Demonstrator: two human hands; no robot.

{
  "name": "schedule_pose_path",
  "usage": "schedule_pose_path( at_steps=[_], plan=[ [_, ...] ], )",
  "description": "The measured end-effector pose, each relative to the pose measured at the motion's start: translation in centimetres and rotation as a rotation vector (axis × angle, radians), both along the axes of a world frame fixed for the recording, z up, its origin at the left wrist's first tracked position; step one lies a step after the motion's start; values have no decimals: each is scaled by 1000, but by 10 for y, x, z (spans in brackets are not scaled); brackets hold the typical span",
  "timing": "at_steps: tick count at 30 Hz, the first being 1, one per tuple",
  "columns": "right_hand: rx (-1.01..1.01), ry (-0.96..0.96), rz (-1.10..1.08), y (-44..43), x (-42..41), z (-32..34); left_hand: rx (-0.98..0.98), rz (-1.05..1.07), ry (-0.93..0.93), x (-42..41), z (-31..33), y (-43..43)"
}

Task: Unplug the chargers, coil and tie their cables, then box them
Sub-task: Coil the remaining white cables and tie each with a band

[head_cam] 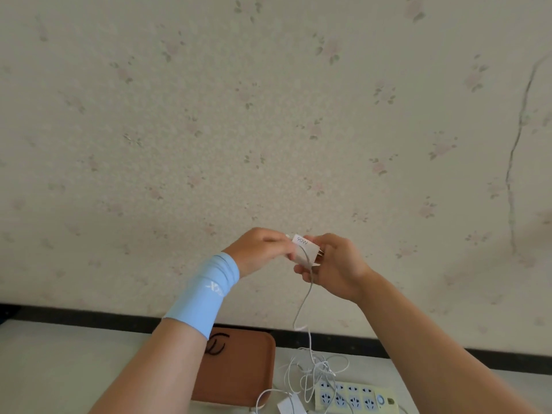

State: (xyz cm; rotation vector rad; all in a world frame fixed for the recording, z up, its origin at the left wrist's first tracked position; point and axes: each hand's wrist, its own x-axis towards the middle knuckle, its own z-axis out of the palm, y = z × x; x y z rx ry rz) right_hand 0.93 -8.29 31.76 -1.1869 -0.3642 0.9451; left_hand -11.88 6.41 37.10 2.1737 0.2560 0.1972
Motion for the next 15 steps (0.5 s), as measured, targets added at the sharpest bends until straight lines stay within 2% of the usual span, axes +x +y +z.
schedule_pose_path(
  at_steps=[3, 5, 7, 9, 12, 13, 15],
  plan=[
    [-119, -156, -107, 0, 3, -6, -63, 208, -257, 1, -3, 12],
    [-204, -219, -3, -5, 7, -5, -109, 382, -384, 4, -7, 19],
    [-254, -226, 161, -10, 6, 1, -150, 489, -421, 5, -9, 26],
    [-311, -245, 318, -12, -1, 6, -328, 479, -443, 6, -10, 32],
    [-366, -291, 399, -11, -9, 3, -603, 357, -477, 6, -7, 32],
    [-326, -256, 387, -10, -10, 2, -627, 324, -479, 6, -7, 31],
    [-167, -65, 331, -9, -12, 3, -663, 290, -470, 5, -5, 27]
  ],
)
